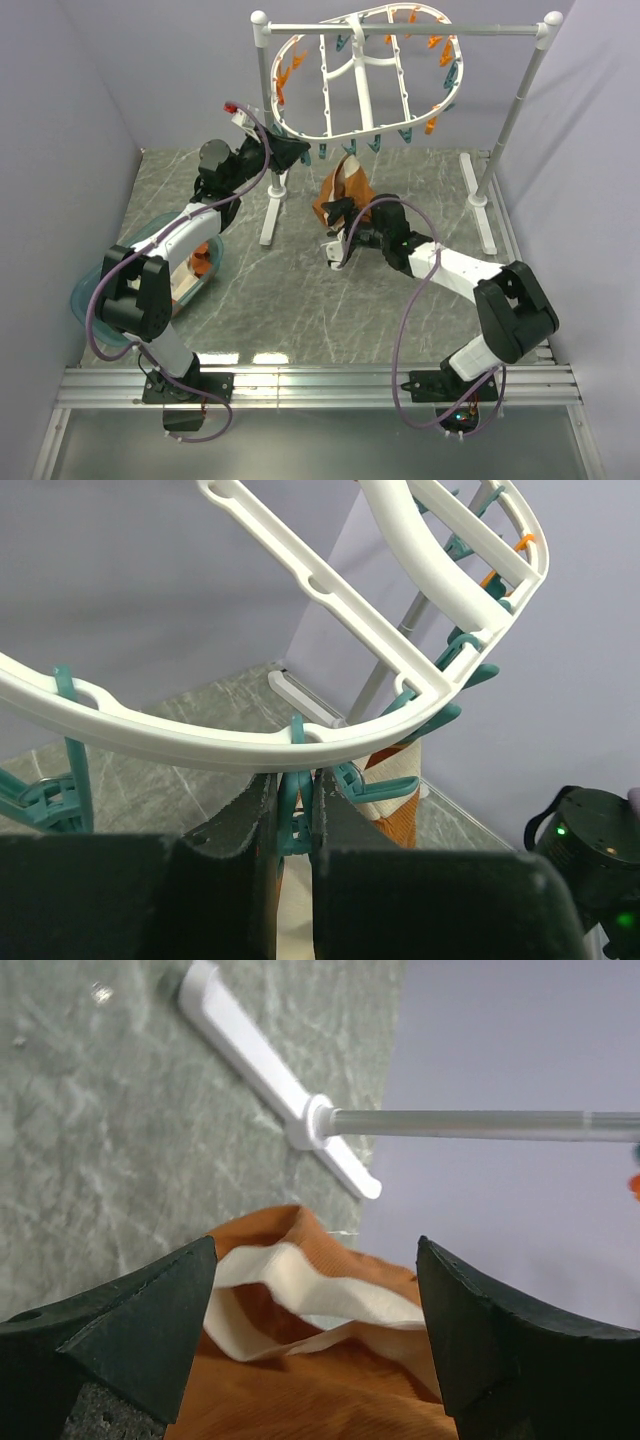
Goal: Clip the underwear to the hanger
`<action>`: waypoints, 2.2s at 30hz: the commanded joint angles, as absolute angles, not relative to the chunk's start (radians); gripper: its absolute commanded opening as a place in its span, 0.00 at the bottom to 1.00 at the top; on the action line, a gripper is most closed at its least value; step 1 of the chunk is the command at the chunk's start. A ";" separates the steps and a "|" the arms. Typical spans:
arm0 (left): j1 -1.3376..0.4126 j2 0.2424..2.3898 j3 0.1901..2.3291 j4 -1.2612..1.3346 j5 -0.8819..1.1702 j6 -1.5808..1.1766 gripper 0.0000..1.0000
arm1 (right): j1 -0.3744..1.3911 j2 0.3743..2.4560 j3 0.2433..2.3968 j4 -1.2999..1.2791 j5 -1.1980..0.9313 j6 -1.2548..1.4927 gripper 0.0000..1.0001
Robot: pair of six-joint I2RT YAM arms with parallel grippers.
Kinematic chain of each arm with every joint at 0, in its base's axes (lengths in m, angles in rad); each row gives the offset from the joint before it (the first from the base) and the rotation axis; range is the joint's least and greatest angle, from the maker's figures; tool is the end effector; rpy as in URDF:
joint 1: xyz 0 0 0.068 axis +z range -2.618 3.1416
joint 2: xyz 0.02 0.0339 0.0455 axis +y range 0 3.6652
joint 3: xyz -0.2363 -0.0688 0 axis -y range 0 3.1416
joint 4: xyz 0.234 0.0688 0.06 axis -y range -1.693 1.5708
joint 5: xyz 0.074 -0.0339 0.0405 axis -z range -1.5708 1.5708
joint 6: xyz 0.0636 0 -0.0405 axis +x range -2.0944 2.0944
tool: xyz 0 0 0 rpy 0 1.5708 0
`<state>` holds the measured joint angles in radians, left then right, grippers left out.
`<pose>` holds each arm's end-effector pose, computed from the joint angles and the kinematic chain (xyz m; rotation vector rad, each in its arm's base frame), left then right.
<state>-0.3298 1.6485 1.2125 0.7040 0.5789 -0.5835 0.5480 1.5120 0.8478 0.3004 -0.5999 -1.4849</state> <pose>0.3657 -0.1620 0.3383 0.3504 1.3984 -1.1355 0.2763 0.2107 0.2074 -1.7597 0.6310 -0.0645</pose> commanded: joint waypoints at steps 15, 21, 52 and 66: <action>-0.336 1.601 1.235 0.741 0.630 -0.568 0.00 | 0.469 1.681 0.997 0.230 -0.598 -1.713 0.88; -0.336 1.605 1.235 0.739 0.638 -0.566 0.00 | 0.462 1.651 0.985 0.186 -0.581 -1.880 0.87; -0.336 1.598 1.224 0.747 0.660 -0.574 0.00 | 0.446 1.435 0.861 0.008 -0.483 -2.453 0.88; -0.336 1.601 1.223 0.755 0.663 -0.577 0.00 | 0.423 1.451 0.844 0.146 -0.607 -2.456 0.91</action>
